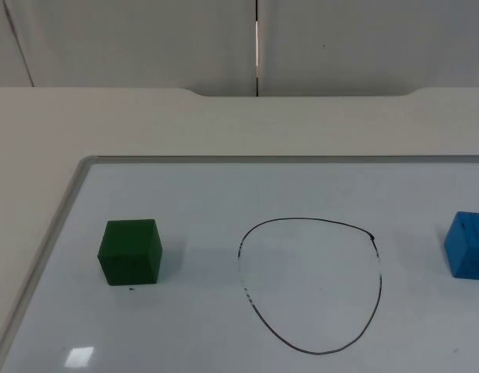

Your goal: Push the two cubes into the marked area.

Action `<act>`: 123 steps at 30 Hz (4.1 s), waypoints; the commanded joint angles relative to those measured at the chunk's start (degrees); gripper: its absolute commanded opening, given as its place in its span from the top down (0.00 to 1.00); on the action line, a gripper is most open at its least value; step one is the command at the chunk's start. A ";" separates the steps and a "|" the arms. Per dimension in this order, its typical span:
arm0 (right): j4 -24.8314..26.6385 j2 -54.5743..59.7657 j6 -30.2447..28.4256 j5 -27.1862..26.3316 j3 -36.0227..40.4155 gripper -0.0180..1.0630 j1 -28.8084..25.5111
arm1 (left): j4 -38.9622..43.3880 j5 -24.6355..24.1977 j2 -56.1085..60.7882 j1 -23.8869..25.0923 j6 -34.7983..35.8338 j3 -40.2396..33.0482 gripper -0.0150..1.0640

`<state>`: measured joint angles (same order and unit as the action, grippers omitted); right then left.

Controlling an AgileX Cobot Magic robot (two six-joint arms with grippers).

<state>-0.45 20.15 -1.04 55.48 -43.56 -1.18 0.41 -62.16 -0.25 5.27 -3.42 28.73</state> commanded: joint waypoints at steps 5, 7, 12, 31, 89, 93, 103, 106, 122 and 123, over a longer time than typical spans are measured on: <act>0.45 12.29 0.16 -4.86 -5.70 0.01 -0.23 | 0.29 0.62 0.25 0.16 0.47 -0.35 0.01; 0.45 17.21 0.16 -6.97 -7.17 0.01 -0.23 | 0.29 0.62 0.25 0.16 0.47 -0.35 0.01; 0.45 25.54 -0.13 -9.73 -7.60 0.01 -0.23 | 0.29 0.62 0.25 0.16 0.47 -0.35 0.01; 0.78 33.90 -0.62 -10.39 -7.60 0.01 -0.23 | -1.94 0.62 0.25 0.16 1.11 -0.35 0.01; 2.15 34.01 0.33 -16.10 -7.60 0.01 -0.23 | -4.28 47.02 -81.97 0.04 0.73 7.32 0.99; 2.15 34.02 0.33 -15.97 -7.60 0.01 -0.23 | -4.37 49.35 -86.85 -0.32 0.73 7.32 0.99; 2.30 34.02 0.33 -16.38 -7.60 0.01 -0.23 | -6.89 57.32 -94.71 -7.47 0.85 7.41 0.99; 2.30 34.02 0.33 -16.38 -7.60 0.01 -0.23 | -7.41 57.67 -95.23 -8.71 0.85 7.63 0.99; 2.30 34.02 0.33 -16.38 -7.60 0.01 -0.23 | -7.30 59.25 -101.31 -8.84 0.71 7.63 0.99; 2.30 34.02 0.33 -16.38 -7.60 0.01 -0.23 | -7.21 59.25 -101.36 -9.28 0.71 7.63 0.99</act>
<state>1.75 54.12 -0.78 39.72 -50.72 -1.18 -6.66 -3.60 -101.53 -3.32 -2.92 36.20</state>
